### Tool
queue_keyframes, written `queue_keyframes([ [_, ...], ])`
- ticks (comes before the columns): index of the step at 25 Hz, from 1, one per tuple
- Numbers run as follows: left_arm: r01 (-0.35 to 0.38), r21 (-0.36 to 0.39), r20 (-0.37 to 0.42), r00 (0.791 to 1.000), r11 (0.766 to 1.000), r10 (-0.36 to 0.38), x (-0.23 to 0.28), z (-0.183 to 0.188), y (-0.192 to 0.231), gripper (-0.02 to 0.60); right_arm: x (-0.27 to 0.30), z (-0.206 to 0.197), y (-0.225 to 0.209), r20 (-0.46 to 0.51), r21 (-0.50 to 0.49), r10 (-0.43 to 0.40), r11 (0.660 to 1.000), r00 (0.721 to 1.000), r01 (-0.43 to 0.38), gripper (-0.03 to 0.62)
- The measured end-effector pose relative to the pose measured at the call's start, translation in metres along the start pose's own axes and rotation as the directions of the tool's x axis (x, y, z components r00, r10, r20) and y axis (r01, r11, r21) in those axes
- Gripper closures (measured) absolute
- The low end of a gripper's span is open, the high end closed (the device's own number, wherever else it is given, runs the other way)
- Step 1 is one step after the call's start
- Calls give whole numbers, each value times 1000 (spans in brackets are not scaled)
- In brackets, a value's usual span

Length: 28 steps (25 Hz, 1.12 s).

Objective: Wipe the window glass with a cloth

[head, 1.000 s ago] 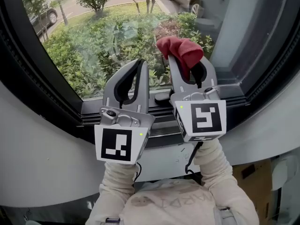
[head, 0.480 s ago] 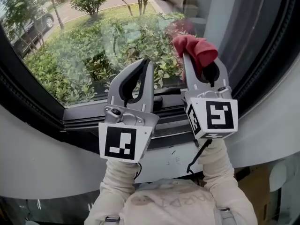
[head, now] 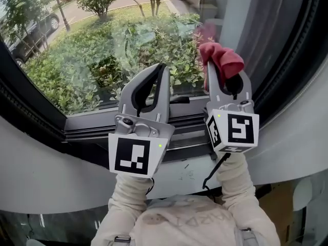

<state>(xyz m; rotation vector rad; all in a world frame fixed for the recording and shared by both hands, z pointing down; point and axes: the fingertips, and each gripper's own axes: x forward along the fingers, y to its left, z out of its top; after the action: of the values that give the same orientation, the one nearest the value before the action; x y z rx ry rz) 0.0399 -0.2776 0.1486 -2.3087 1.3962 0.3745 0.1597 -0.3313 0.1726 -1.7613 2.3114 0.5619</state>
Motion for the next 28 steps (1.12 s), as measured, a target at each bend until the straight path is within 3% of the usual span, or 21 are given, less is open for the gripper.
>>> queue_keyframes([
  [7, -9, 11, -10, 1000, 1000, 9, -8, -8, 6, 581, -10, -30, 10, -40, 13, -4, 1000, 999, 4, 465],
  [12, -34, 19, -14, 999, 999, 34, -21, -9, 21, 581, -9, -28, 23, -57, 4, -22, 1000, 998, 22, 470],
  [28, -107, 22, -26, 994, 994, 108, -89, -6, 120, 581, 17, 7, 158, -10, 25, 72, 997, 997, -71, 471],
])
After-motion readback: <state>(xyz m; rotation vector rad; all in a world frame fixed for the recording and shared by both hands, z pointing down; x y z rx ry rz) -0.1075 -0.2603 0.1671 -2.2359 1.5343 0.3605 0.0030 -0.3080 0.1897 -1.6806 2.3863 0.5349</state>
